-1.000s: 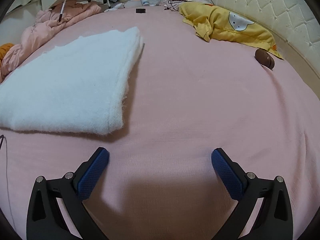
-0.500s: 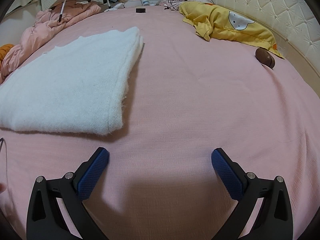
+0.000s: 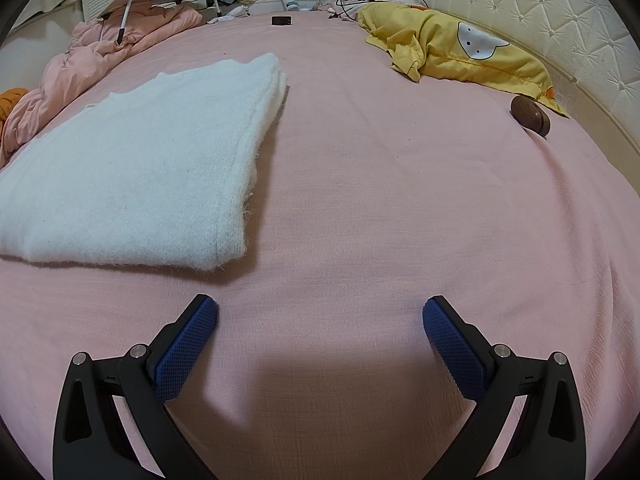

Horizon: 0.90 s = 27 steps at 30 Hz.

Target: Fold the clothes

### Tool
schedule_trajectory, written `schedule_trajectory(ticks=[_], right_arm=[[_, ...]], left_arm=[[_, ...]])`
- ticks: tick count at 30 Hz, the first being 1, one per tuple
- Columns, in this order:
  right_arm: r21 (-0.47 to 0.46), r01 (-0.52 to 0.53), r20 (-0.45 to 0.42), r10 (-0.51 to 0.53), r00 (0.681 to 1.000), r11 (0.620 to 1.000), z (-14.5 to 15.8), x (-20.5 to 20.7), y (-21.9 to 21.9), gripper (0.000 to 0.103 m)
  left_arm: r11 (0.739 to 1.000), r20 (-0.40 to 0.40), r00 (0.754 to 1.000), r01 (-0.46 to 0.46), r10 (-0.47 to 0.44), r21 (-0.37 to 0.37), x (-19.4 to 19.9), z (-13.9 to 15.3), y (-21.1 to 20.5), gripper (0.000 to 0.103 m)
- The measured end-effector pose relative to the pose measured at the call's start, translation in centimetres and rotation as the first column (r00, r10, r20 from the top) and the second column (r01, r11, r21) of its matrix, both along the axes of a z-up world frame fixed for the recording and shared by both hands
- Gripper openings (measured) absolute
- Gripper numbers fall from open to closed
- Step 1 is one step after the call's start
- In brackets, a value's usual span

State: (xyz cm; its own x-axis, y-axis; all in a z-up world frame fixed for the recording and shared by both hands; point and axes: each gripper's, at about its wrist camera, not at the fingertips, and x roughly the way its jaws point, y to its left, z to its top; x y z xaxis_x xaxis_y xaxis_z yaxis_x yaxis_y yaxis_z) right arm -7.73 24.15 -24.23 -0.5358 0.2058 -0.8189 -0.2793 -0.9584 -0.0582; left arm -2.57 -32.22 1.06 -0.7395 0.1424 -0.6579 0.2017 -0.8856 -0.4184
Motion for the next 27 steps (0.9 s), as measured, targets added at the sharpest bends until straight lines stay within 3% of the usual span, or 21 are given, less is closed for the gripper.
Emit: schedule_trajectory(ticks=[8,12,15,19,27], right_arm=[[-0.002,0.000,-0.001,0.000,1.000,1.000,0.0,0.0,0.0,0.103],[0.000,0.000,-0.001,0.000,1.000,1.000,0.0,-0.1,0.0,0.103],[0.001,-0.001,-0.002,0.001,1.000,1.000,0.0,0.0,0.0,0.103],[0.000,-0.001,-0.002,0.001,1.000,1.000,-0.1,0.0,0.0,0.103],[-0.001,0.002,-0.005,-0.002,1.000,1.000,-0.1,0.1,0.0,0.103]], left_arm=[[0.988,-0.039,0.989,0.138,-0.141,-0.063,1.3,5.5,4.1,0.086],[0.981,-0.060,0.980,0.186,-0.190,-0.063,2.2,6.3,6.3,0.090],[0.972,-0.069,0.976,0.195,-0.205,-0.135,2.7,5.2,8.2,0.094],[0.957,-0.056,0.983,0.156,-0.174,-0.245,2.7,1.1,11.1,0.097],[0.935,-0.028,0.969,0.231,-0.247,-0.268,2.0,-6.0,16.8,0.097]])
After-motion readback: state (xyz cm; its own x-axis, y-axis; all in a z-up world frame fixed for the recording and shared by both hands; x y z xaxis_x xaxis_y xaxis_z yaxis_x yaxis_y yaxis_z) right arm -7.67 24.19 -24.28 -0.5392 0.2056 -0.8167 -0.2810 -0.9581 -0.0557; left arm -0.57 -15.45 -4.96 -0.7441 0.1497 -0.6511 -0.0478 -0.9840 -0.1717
